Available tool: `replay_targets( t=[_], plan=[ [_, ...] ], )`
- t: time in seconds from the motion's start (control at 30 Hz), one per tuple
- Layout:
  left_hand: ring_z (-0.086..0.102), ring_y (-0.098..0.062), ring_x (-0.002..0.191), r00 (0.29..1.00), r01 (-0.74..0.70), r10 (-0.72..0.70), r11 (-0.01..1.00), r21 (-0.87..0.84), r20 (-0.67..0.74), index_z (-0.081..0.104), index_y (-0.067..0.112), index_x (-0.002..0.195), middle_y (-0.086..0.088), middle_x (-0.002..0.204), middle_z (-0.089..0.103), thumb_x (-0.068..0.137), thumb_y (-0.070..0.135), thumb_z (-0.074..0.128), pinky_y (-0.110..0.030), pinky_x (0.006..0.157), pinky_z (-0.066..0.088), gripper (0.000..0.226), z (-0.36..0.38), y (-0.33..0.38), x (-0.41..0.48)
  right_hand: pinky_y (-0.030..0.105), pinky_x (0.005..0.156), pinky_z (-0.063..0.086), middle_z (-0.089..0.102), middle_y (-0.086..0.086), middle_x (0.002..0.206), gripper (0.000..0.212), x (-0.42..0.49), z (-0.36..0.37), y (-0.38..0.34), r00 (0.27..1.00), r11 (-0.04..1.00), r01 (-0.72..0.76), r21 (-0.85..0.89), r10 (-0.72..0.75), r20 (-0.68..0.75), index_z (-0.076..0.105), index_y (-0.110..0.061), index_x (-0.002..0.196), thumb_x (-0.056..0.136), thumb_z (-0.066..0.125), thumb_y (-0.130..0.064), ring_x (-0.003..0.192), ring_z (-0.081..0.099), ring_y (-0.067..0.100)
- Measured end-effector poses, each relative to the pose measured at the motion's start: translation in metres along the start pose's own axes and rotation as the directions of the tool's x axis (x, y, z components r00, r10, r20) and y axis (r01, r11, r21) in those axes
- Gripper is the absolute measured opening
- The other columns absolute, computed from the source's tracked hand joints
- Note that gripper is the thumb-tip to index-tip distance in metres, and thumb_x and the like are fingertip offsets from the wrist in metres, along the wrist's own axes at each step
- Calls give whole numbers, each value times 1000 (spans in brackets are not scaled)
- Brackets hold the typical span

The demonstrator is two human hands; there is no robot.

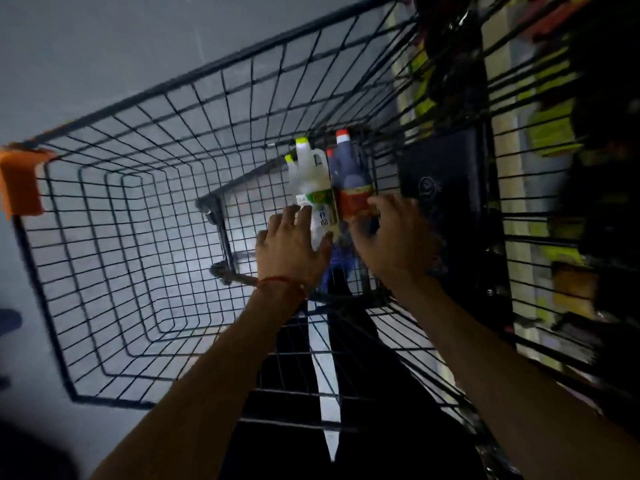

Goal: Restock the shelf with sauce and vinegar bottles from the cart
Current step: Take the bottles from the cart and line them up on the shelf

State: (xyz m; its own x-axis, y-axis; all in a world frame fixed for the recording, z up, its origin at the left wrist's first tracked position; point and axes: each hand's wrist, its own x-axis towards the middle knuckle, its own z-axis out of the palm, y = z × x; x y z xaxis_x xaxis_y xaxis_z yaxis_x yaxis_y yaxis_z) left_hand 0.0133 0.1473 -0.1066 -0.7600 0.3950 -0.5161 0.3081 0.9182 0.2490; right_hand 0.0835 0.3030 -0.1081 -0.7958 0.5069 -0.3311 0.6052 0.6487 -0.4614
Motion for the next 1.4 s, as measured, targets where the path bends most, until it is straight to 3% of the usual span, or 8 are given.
replay_targets(
  t=[0.13,0.2,0.4,0.5,0.7,0.97,1.23,1.4],
  plan=[
    [33,-29,144,996,79,-73,990,-119,57,22,17,159,-7,158,35,97,58,49,-52,114,37,79,40,-10,27,36,76,43,64,8,100,35,6,30,10,1000,997,18,71,-18,-5,68,-12,102,87,56,-42,99,54,28],
    [28,-30,148,989,145,-135,962,-231,60,13,12,161,-9,162,28,96,59,53,-51,119,31,90,54,-11,42,40,77,48,64,10,100,37,10,41,10,1000,996,4,87,-4,-4,68,-11,103,86,55,-41,99,56,32],
    [43,-36,136,943,318,-316,771,-551,103,20,5,155,-17,150,37,74,67,76,-54,108,45,117,91,-5,99,36,81,46,64,8,113,29,23,72,26,1000,999,5,43,-5,-14,67,-13,113,90,69,-30,108,55,30],
    [49,-34,130,910,383,-391,669,-637,136,25,6,151,-15,145,43,68,59,86,-51,103,50,115,98,-2,114,37,81,47,61,8,123,34,26,77,29,1000,999,-22,30,22,-3,64,-13,120,91,71,-29,115,53,29],
    [53,-21,101,903,404,-408,703,-585,134,38,10,132,-8,126,53,69,50,88,-31,79,46,90,93,-15,116,47,91,55,45,5,148,59,39,81,34,986,986,-155,65,150,74,45,-17,146,93,69,-27,129,51,26],
    [60,-27,106,883,445,-462,770,-458,83,40,11,132,-8,124,57,65,53,89,-34,79,47,93,66,-66,101,43,100,51,43,14,142,81,51,90,32,956,947,-287,144,276,97,46,-8,144,75,88,-15,128,48,30],
    [59,-30,112,893,430,-445,799,-420,67,38,12,134,-9,130,55,63,53,91,-46,89,56,98,63,-91,100,47,99,47,47,20,139,97,63,119,12,943,944,-322,69,314,106,42,-2,144,70,94,-40,129,43,36],
    [59,-25,113,867,461,-486,702,-543,108,43,10,136,-9,130,57,64,53,90,-38,89,54,96,72,-100,97,37,99,47,49,15,143,107,75,126,16,894,880,-447,162,434,110,38,-4,146,62,99,-33,131,49,33]
  ],
)
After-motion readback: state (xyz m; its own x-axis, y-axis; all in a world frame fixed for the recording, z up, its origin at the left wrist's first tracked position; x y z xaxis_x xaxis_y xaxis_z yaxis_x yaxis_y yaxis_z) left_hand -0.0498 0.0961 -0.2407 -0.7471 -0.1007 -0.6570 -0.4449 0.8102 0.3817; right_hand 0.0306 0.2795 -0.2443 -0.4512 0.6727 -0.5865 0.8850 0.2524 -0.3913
